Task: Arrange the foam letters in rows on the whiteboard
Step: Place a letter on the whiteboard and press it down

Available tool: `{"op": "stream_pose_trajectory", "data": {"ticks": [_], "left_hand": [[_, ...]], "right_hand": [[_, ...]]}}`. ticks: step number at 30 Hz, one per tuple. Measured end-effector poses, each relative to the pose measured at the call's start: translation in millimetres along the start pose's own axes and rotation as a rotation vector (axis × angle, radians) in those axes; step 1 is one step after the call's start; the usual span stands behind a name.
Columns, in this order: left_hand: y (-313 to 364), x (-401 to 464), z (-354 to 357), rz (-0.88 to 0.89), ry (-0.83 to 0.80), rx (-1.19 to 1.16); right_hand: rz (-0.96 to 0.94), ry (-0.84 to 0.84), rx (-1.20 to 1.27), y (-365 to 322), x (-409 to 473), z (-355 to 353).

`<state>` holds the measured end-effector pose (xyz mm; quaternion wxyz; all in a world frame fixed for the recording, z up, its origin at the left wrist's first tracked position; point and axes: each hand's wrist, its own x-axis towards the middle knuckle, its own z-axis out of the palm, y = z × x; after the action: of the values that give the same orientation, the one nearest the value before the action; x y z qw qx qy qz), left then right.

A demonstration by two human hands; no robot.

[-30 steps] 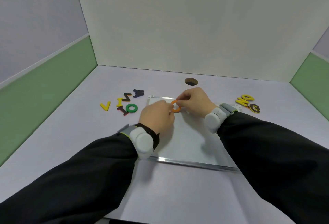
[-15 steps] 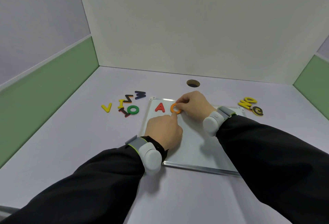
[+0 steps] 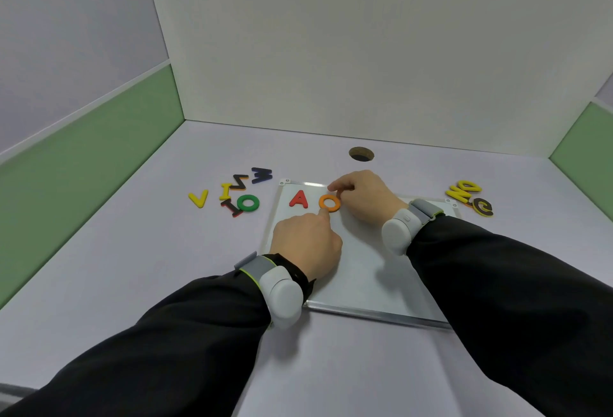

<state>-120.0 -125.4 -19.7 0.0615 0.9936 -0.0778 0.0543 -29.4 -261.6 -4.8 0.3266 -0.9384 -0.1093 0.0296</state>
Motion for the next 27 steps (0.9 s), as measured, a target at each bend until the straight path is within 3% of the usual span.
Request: {"op": "stream_pose_trajectory", "data": {"ticks": [5, 20, 27], "left_hand": [[1.3, 0.4, -1.8, -0.018, -0.01, -0.011], [1.8, -0.6, -1.3, -0.019, -0.03, -0.015], [1.2, -0.9, -1.6, -0.025, -0.045, 0.014]], "right_hand": [[-0.1, -0.156, -0.073, -2.8, -5.3, -9.2], [-0.06, 0.022, -0.102, 6.9, -8.2, 3.3], [-0.09, -0.002, -0.075, 9.1, -12.4, 1.4]]}}
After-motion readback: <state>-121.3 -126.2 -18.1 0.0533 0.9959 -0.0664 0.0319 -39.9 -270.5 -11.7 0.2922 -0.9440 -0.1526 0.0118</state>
